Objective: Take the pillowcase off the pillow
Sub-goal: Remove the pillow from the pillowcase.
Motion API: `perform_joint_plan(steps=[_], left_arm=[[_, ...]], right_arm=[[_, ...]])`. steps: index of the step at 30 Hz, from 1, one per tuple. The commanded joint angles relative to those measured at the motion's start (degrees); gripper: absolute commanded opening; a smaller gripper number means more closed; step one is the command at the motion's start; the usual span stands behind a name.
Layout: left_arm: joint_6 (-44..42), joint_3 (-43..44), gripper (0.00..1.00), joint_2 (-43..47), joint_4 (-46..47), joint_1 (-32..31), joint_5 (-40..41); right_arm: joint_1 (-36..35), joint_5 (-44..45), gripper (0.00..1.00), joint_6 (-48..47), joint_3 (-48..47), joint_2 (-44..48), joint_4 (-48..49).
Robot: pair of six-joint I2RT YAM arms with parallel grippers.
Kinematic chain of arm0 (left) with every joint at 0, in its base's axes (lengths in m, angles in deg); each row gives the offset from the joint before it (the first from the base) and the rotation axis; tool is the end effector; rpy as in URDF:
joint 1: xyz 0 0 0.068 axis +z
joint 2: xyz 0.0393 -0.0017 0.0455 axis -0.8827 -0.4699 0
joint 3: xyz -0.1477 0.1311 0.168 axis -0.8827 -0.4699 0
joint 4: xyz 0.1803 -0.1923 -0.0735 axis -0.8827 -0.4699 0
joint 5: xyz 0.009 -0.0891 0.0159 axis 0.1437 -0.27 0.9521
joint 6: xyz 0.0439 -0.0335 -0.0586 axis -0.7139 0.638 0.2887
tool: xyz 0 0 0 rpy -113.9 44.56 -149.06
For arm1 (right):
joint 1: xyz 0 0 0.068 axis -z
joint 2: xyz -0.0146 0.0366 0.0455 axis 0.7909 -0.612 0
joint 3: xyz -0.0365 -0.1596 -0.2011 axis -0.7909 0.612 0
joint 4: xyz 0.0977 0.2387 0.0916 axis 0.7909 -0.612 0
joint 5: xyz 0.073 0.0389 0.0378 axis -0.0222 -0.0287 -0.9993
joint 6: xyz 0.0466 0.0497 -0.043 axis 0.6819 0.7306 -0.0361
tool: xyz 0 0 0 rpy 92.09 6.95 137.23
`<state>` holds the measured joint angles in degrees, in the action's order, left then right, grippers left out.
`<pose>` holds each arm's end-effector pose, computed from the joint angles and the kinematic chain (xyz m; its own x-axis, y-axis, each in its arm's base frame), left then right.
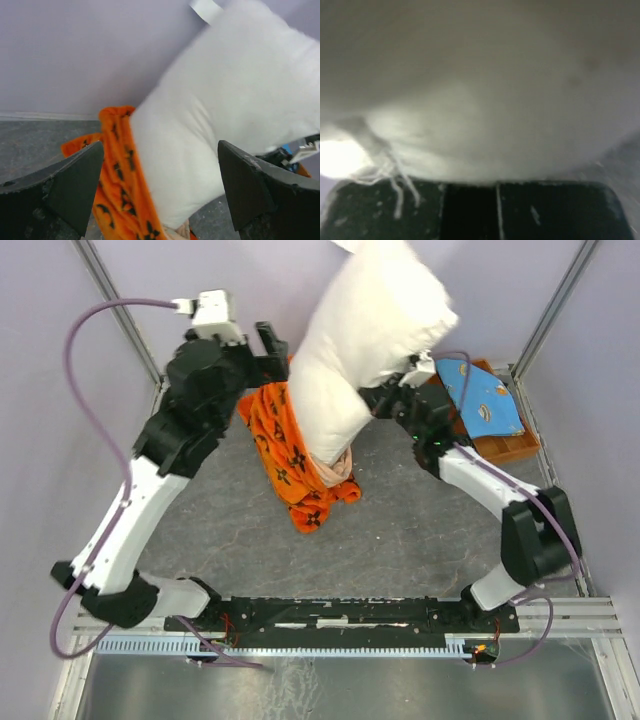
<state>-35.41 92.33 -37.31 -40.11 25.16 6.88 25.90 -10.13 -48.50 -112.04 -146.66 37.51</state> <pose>0.2722 -0.1654 0.5188 -0.0827 -0.2002 -0.9763 0.1705 0.9623 -0.2118 0.3859 0.1978 0.2993 -0.2849 0.4925 -0.8224 -0.4329 0.6993 0.5688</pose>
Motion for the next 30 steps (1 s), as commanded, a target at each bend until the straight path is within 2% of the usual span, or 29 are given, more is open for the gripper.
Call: perform_joint_plan(steps=[1, 5, 8, 10, 13, 17, 19, 22, 26, 28, 30], left_arm=[[-4.36, -7.36, 0.99, 7.18, 6.89, 5.22, -9.25], [0.94, -10.74, 0.99, 5.77, 5.38, 13.88, -20.85], [7.57, -14.10, 0.99, 0.19, 9.19, 25.35, -38.77], [8.40, -14.65, 0.99, -6.59, 12.44, 28.49, -45.79], [6.83, -12.12, 0.99, -17.18, 16.51, 29.12, -55.86], [8.26, -5.15, 0.99, -30.30, 18.47, 28.26, -67.72], [7.36, -5.02, 0.99, -32.99, 18.51, 27.23, -68.23], [8.63, -13.40, 0.99, -31.67, 23.76, 26.78, -67.44], [14.02, -31.50, 0.94, -22.66, 37.72, 26.86, -69.50], [18.18, -41.69, 0.94, -17.31, 45.24, 27.26, -65.35], [18.28, -43.04, 0.99, -14.64, 43.98, 27.56, -62.14]], right_arm=[[4.05, -14.82, 0.02, -4.20, 6.82, 12.49, -10.63], [9.44, -23.67, 0.02, -3.87, 9.53, 17.41, -14.22], [11.37, -33.57, 0.02, -1.78, 9.19, 19.15, -15.87], [11.43, -37.62, 0.02, -3.02, 8.28, 20.62, -19.41], [11.45, -41.79, 0.02, -5.39, 7.99, 23.10, -24.47], [11.43, -43.82, 0.02, -3.47, 8.58, 24.27, -22.92], [11.42, -43.91, 0.02, -2.60, 7.74, 23.45, -22.78], [11.43, -42.67, 0.02, -2.35, 6.59, 23.59, -24.03], [11.56, -39.46, 0.02, -3.15, 4.28, 23.98, -24.96], [12.11, -36.07, 0.02, -3.72, 0.15, 21.25, -24.39], [12.55, -34.34, 0.02, -4.85, -2.04, 19.20, -25.02]])
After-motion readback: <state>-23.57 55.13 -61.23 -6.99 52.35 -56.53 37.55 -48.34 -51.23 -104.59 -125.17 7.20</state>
